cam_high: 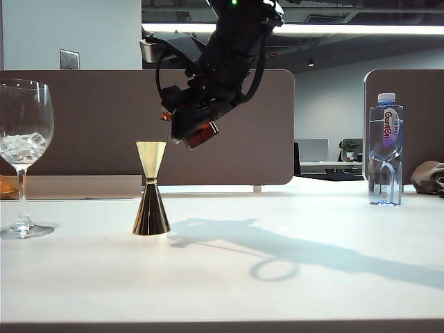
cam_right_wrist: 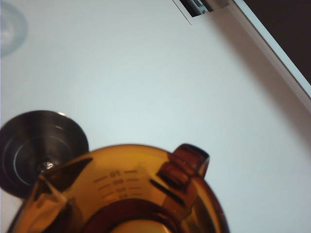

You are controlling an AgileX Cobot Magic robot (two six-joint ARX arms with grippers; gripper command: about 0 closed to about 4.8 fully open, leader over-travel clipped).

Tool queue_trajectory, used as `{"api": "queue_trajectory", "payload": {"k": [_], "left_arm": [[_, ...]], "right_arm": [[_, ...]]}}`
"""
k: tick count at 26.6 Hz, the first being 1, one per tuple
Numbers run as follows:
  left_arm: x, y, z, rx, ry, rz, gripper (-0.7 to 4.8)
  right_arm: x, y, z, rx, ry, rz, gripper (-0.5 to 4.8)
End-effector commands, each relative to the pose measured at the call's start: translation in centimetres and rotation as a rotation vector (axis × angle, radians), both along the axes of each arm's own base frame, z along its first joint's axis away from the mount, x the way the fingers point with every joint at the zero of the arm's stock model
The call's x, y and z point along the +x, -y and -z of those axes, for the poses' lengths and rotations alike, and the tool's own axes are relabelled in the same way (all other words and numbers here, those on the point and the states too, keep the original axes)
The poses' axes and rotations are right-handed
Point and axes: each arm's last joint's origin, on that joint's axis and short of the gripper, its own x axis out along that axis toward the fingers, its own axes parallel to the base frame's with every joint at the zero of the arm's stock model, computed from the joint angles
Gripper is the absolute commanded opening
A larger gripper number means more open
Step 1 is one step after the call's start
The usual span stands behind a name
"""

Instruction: Pick up the small amber measuring cup and pour the water in it into the jigger, then pick up the jigger and pour the water in it into the wine glass.

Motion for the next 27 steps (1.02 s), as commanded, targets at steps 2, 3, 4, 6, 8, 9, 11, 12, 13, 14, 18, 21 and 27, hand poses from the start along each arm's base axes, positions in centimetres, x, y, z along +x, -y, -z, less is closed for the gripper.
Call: {"api": "queue_trajectory", "payload": {"k": [2,3,4,6,8,9,11,12,13,14,18,21,27], "left_arm": [[0.0,0.0,-0.2,-0.001,0.015,0.003,-0.02],[0.0,0.0,-0.2,-0.001,0.015,0.003,-0.02],[0.0,0.0,-0.2,-0.001,0.015,0.003,-0.02],[0.0,0.0,-0.2,-0.001,0.015,0.003,-0.02],[0.0,0.0,-0.2,-0.001,0.015,0.003,-0.02],[0.0,0.0,-0.2,-0.001,0.015,0.003,-0.02],[0.0,0.0,-0.2,-0.001,0.015,0.003,-0.02],[0.0,0.0,-0.2,-0.001,0.015,0.003,-0.02],[0.0,0.0,-0.2,-0.001,0.015,0.003,-0.02],[0.0,0.0,-0.2,-0.001,0.015,0.003,-0.02],[0.0,0.0,-0.2,-0.001,0.015,0.003,-0.02],[0.0,0.0,-0.2,-0.001,0.015,0.003,-0.02],[0.0,0.0,-0.2,-0.001,0.015,0.003,-0.02]], "right_arm": [[0.0,-0.1,-0.7,-0.005,0.049,-0.019,0.00],[0.0,-0.1,-0.7,-0.014,0.058,-0.023,0.00],[0.1,-0.1,-0.7,-0.020,0.062,-0.025,0.00],[0.1,-0.1,-0.6,-0.024,0.067,-0.014,0.00],[0.2,-0.1,-0.5,-0.025,0.068,-0.011,0.00],[0.2,-0.1,-0.5,-0.025,0.068,-0.010,0.00],[0.3,-0.1,-0.6,-0.020,0.074,-0.010,0.00],[0.3,-0.2,-0.6,-0.015,0.079,-0.009,0.00],[0.4,-0.2,-0.6,-0.016,0.077,-0.008,0.00],[0.6,-0.4,-0.6,-0.023,0.070,-0.008,0.00],[1.0,-0.8,-1.0,-0.018,0.075,-0.009,0.00],[1.2,-1.0,-1.0,-0.019,0.078,-0.005,0.00],[1.4,-1.1,-0.6,-0.028,0.070,-0.003,0.00]]}}
